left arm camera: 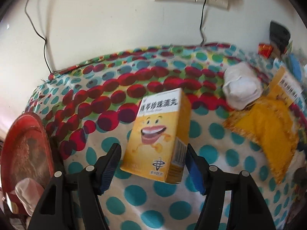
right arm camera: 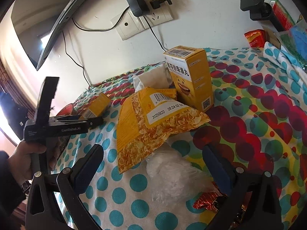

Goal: Organize objects
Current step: 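Grasp the yellow smiling-face medicine box with the left gripper, then carry the yellow medicine box into the red tray and open the left gripper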

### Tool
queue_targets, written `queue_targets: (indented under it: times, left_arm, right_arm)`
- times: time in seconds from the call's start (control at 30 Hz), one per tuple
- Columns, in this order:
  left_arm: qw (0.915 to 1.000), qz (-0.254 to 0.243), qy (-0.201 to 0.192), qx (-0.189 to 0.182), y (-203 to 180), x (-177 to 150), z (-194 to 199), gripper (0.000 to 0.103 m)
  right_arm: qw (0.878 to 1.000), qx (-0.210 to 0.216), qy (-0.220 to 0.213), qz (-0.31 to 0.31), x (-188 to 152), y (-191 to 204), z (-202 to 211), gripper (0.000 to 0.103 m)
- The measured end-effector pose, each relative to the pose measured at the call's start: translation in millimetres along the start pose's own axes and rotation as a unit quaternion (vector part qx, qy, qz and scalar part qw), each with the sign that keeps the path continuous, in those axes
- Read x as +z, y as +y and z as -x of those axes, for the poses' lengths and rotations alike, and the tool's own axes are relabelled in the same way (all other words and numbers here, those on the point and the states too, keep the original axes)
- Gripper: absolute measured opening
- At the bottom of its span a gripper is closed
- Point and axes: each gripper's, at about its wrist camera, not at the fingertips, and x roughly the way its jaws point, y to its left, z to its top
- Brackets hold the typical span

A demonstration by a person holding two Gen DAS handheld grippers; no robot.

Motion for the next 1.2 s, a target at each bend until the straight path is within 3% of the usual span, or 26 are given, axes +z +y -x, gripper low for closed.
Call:
queue_targets:
  times: [0.13,0.4,0.5,0.6,0.77,0.93,1.2]
  left_arm:
    - [1.0,-0.009,-0.003,0.0,-1,0,-5,0.068]
    - [0.9987,0.011,-0.003,-0.05,0,0,-10,0.068]
    - [0.9985,0.015,-0.01,-0.052,-1,-2,-10,0.068]
    - [0.9983,0.023,-0.022,-0.049,-2,-2,-9,0.054]
    - [0.9983,0.032,-0.031,-0.037,-5,-2,-8,0.052]
    - [0.9978,0.029,-0.056,0.021,-12,-3,4,0.051]
    - [0.989,0.056,-0.087,0.105,5,-4,41,0.051]
  right_arm:
    - [1.0,0.004,0.006,-0.002,1,0,-3,0.103]
    - [1.0,0.009,0.013,-0.01,2,-2,-6,0.103]
    - [1.0,0.009,0.013,-0.01,2,-2,-7,0.103]
    - [1.0,0.01,0.014,-0.01,2,-2,-8,0.103]
    - [1.0,0.01,0.015,-0.009,3,-2,-8,0.103]
    - [1.0,0.01,0.015,-0.01,3,-2,-8,0.103]
    - [1.0,0.01,0.018,-0.011,1,-2,-10,0.103]
